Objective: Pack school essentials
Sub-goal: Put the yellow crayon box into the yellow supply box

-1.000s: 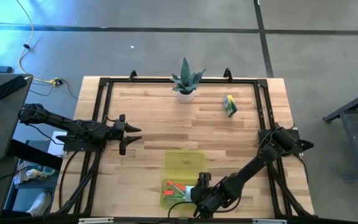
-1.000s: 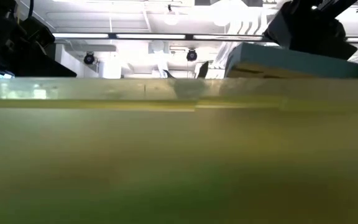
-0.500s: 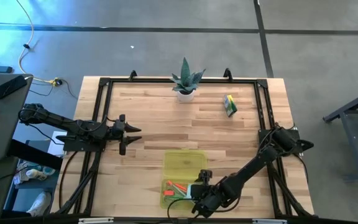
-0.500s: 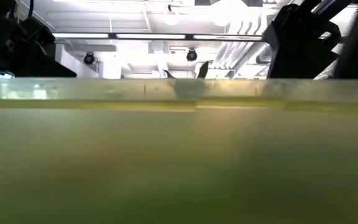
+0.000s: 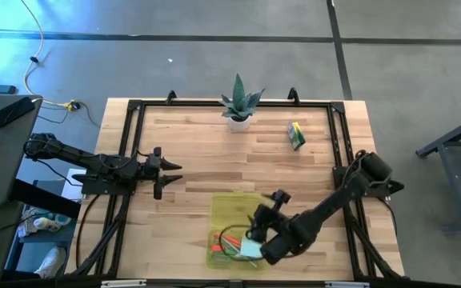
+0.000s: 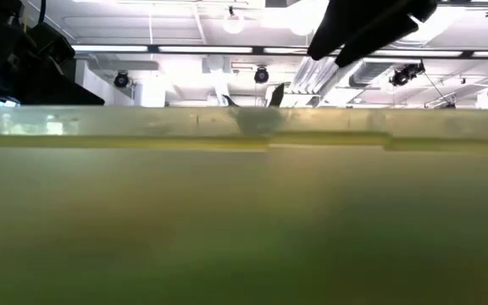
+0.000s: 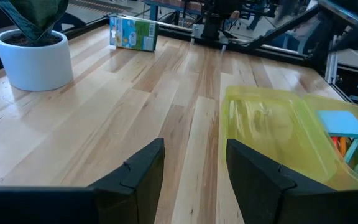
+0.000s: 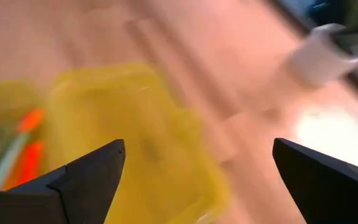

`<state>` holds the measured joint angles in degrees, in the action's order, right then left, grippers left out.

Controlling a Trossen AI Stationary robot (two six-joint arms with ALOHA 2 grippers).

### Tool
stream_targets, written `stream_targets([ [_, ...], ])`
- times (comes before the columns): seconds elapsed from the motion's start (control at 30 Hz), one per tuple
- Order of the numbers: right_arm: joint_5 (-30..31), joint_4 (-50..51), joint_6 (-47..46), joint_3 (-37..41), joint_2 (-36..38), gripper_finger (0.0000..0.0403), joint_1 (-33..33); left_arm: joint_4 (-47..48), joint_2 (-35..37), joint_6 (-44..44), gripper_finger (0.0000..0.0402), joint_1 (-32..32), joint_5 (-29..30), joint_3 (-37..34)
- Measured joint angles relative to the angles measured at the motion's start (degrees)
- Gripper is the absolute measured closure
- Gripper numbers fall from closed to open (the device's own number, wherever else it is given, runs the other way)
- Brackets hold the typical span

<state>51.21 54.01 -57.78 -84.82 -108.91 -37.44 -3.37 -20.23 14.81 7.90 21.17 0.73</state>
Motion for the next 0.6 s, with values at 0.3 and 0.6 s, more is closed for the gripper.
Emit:
stream_targets([
  [0.3,4.3,11.9,-2.4,0.0,2.8,0.0004,8.2,0.0,0.0,0.0,0.0241,0.0,0.0,0.0],
  [0.6,4.8,24.6,-5.4,0.0,4.9,0.0004,19.3,0.0,0.0,0.0,0.0241,0.0,0.0,0.0],
])
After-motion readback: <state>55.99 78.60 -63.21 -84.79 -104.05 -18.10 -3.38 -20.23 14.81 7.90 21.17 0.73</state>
